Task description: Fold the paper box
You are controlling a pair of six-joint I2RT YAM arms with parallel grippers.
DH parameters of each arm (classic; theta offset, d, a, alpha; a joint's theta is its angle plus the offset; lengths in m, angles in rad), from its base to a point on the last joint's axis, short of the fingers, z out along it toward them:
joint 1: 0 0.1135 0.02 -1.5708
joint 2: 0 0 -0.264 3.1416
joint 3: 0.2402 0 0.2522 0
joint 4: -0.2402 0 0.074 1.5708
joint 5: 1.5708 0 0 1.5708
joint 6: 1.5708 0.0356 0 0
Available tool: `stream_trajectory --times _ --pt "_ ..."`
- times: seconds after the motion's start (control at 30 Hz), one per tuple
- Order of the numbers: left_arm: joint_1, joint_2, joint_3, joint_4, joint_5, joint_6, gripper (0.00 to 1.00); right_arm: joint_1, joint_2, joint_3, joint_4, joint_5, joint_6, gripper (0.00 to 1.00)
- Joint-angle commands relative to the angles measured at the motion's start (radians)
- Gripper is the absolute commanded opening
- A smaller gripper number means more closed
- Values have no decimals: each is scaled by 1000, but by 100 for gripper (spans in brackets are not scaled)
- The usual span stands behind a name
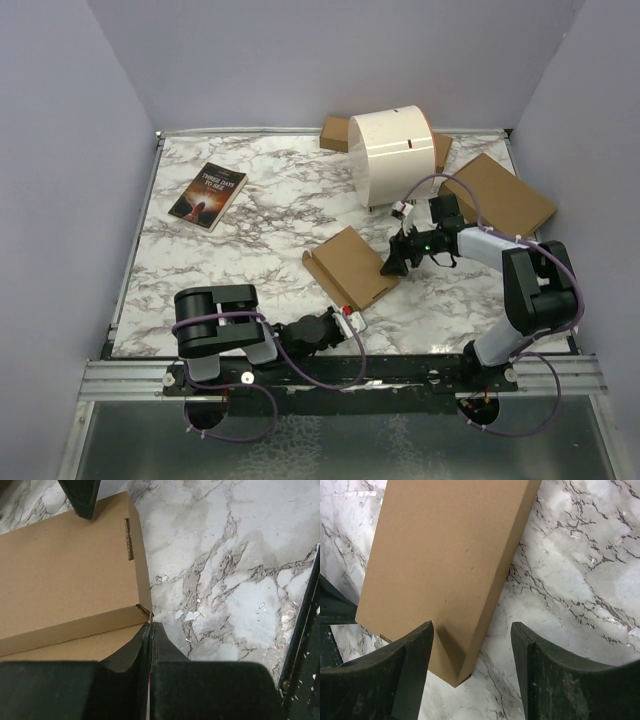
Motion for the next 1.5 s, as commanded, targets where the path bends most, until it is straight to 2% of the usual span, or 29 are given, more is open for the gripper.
stream_trajectory --times 0.0,0.47,0.8,1.03,1.47 --pt "24 7 -11 50 0 -77 0 -7 23 33 8 -7 11 61" --pt "89 -14 10 -7 60 -214 0 -7 32 38 -3 -7 -4 50" --pt "138 -60 60 -152 117 -276 0 -7 41 49 -34 -53 -40 41" --pt "160 -67 128 -307 150 -312 0 -7 40 51 -46 -77 -55 38" --pt "179 -146 210 -487 138 -355 0 5 45 55 -63 -89 -77 37"
